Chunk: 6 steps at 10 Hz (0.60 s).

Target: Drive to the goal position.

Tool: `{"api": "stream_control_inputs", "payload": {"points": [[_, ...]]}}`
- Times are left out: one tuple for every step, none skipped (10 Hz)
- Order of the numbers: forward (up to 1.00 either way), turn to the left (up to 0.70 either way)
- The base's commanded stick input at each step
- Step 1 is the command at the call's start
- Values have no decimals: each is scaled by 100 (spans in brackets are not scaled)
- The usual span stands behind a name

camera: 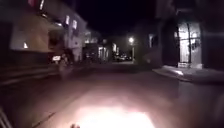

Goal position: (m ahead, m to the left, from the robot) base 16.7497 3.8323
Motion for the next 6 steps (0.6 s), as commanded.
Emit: {"api": "stream_control_inputs", "payload": {"points": [[100,0],[100,0],[100,-1],[100,-14],[100,-27],[100,-27]]}}
